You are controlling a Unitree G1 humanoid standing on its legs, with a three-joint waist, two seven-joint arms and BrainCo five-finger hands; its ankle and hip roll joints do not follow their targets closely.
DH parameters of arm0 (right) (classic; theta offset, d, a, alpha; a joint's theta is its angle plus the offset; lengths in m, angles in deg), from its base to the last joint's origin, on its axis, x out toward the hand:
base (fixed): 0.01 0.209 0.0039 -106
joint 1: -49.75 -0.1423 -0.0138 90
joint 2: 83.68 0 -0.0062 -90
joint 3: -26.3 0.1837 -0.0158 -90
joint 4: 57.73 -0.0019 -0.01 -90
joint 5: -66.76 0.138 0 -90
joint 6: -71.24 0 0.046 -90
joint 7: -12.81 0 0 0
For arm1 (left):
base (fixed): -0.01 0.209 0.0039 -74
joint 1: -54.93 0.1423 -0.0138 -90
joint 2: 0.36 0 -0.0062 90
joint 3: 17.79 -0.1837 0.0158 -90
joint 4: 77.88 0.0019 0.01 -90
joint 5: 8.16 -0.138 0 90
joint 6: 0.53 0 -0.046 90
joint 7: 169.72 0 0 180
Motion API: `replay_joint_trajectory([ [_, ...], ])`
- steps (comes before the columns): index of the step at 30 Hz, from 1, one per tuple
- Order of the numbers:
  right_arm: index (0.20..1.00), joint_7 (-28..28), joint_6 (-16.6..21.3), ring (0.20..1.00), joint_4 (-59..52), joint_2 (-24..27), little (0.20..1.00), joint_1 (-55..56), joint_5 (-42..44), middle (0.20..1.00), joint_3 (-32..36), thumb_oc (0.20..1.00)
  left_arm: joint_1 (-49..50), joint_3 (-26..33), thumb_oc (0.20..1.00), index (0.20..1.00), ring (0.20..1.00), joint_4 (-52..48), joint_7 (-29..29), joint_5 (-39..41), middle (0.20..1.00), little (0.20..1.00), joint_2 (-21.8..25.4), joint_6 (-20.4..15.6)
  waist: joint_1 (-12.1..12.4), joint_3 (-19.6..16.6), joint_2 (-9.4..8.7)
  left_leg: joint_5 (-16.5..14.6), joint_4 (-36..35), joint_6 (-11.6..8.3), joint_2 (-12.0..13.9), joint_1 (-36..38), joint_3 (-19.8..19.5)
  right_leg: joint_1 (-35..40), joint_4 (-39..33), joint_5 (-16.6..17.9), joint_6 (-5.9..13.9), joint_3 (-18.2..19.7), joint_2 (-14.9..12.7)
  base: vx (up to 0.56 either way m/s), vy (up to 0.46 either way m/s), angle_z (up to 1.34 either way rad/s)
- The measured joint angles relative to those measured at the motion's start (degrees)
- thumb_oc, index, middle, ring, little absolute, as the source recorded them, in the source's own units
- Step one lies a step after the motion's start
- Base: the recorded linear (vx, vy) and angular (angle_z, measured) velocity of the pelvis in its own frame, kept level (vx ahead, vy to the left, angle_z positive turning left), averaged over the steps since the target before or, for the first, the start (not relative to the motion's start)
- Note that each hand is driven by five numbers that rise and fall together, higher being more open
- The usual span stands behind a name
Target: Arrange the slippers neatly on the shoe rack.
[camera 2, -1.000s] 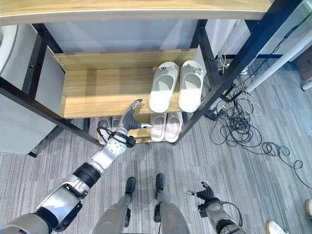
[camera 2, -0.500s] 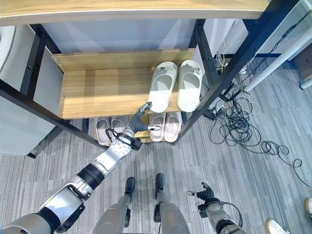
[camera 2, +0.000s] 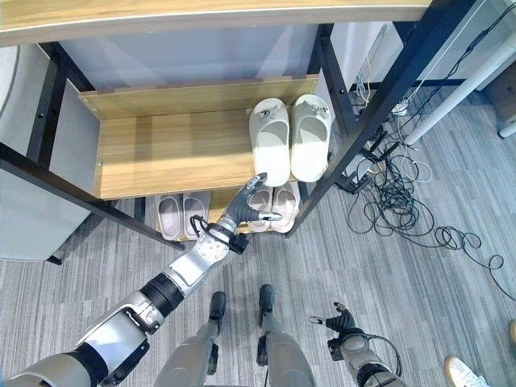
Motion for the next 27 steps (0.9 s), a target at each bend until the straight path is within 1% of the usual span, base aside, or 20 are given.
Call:
replay_joint_trajectory([
  [7, 1.0, -0.1, 0.0, 1.0, 0.0, 0.0, 1.0, 0.0, 0.1, 1.0, -0.1, 1.0, 0.0, 0.0, 1.0, 1.0, 1.0, 0.0, 0.0, 1.0, 1.0, 1.0, -0.1, -0.5, 0.0, 0.2, 0.28, 0.0, 0.0, 0.04, 0.0, 0.0, 0.1, 0.0, 0.0, 0.0, 0.0, 0.1, 0.0, 0.0, 0.0, 0.0],
  [12, 1.0, -0.1, 0.0, 1.0, 0.0, 0.0, 1.0, 0.0, 0.1, 1.0, 0.0, 1.0, -0.3, 0.4, 1.0, 1.0, 1.0, -0.1, 0.0, 0.8, 1.0, 1.0, 1.3, -0.5, 0.0, 0.2, 0.26, 0.0, 0.0, 0.07, 0.0, 0.1, 0.1, 0.0, 0.0, 0.0, 0.01, 0.1, 0.0, 0.01, 0.002, 0.0],
  [17, 1.0, 0.6, -0.2, 1.0, -0.1, 0.0, 1.0, 0.1, 0.0, 1.0, 0.0, 1.0, -1.3, 5.0, 1.0, 1.0, 1.0, -1.6, -0.4, -0.4, 1.0, 1.0, 4.3, -0.4, -0.2, 0.1, 0.22, -0.2, 0.0, 0.19, 0.1, 0.7, 0.3, 0.7, 0.0, 0.0, 0.0, 0.1, 0.1, 0.03, 0.005, -0.01],
  [18, 1.0, 0.7, -0.4, 1.0, 0.1, 0.0, 1.0, 0.1, 0.0, 1.0, 0.0, 1.0, -1.4, 5.8, 1.0, 1.0, 1.0, -1.8, -0.7, -0.4, 1.0, 1.0, 5.1, -0.3, 0.2, 0.0, 0.23, -0.2, 0.0, 0.21, 0.1, 1.0, 0.2, 1.0, 0.0, -0.1, -0.06, 0.1, 0.0, 0.05, 0.004, 0.0],
  [23, 1.0, 1.4, -0.7, 1.0, 0.0, -0.8, 1.0, 0.1, -0.1, 1.0, 0.2, 1.0, -1.5, 8.9, 1.0, 1.0, 1.0, -8.4, -0.7, -0.2, 1.0, 1.0, 8.3, 0.2, 0.3, -1.3, -0.04, -0.4, 0.0, 0.26, 0.1, 2.0, -0.2, 2.2, 0.0, -0.3, -0.29, -0.2, 0.1, 0.02, 0.005, 0.03],
  [25, 1.0, 1.9, -0.7, 1.0, 0.0, -2.0, 1.0, 0.8, -0.1, 1.0, 1.1, 1.0, -1.3, 9.1, 1.0, 1.0, 1.0, -11.6, -0.6, -0.2, 1.0, 1.0, 9.5, 0.2, 0.4, -2.6, -0.12, -0.4, 0.0, 0.22, 0.1, 2.1, -0.7, 2.4, 0.0, -0.5, -0.5, -0.7, 0.0, 0.02, -0.002, 0.1],
  [26, 1.0, 2.2, -0.7, 1.0, -0.1, -2.4, 1.0, 1.3, -0.1, 1.0, 1.2, 1.0, -0.6, 9.1, 1.0, 1.0, 1.0, -14.5, 0.4, -0.1, 1.0, 1.0, 10.4, 0.1, 1.2, -3.6, -0.09, -0.5, 0.0, 0.23, 0.1, 2.2, -0.7, 2.6, 0.0, -0.6, -0.48, -0.9, 0.0, 0.01, -0.007, 0.05],
  [27, 1.0, 2.3, -0.7, 1.0, -0.1, -2.4, 1.0, 1.5, -0.1, 1.0, 1.2, 1.0, 0.0, 9.1, 1.0, 1.0, 1.0, -15.5, 0.9, 0.0, 1.0, 1.0, 10.5, 0.0, 1.4, -4.1, 0.01, -0.5, 0.0, 0.24, 0.1, 2.3, -0.7, 2.7, 0.0, -0.6, -0.46, -0.9, 0.0, 0.0, 0.0, 0.0],
])
